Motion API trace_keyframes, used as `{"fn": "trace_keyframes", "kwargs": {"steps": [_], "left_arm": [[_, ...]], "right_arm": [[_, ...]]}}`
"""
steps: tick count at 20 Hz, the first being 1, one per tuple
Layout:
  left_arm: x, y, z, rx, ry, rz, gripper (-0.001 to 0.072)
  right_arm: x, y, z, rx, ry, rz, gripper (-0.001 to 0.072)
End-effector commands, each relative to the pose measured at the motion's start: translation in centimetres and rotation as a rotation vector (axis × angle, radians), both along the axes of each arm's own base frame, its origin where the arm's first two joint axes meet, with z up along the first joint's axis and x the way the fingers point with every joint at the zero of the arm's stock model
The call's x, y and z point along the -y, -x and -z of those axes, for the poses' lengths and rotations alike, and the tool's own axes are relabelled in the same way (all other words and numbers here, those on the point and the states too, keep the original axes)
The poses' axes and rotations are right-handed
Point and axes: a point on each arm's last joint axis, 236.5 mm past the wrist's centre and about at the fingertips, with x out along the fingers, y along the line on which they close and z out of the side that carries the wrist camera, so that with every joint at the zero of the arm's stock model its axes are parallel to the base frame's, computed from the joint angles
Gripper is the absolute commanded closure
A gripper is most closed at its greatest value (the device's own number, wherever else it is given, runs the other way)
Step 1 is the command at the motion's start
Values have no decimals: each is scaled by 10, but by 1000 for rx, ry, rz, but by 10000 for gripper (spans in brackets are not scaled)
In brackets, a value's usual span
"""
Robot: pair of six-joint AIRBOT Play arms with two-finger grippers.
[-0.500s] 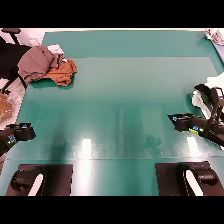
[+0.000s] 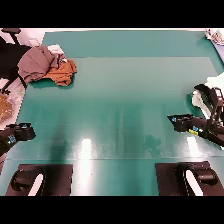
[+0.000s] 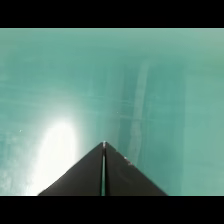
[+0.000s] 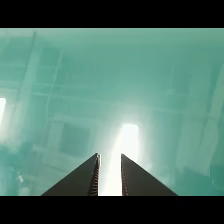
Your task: Fold the shirts.
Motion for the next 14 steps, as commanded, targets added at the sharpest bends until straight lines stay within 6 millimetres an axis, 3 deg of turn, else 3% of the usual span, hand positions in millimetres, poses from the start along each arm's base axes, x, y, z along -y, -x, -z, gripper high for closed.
{"fn": "trace_keyframes", "kwargs": {"steps": [1, 5, 11, 14], "left_arm": [[0, 0, 0, 0, 0, 1, 681], [0, -1, -1, 6, 1, 1, 681], [5, -31, -50, 250, 15, 17, 680], [7, -37, -64, 317, 19, 21, 681]], "right_arm": [[-3, 8, 5, -37, 2, -21, 550], [-3, 9, 6, -41, 2, -23, 550], [-6, 19, 13, -88, 6, -50, 550], [-8, 24, 16, -109, 7, -62, 550]]}}
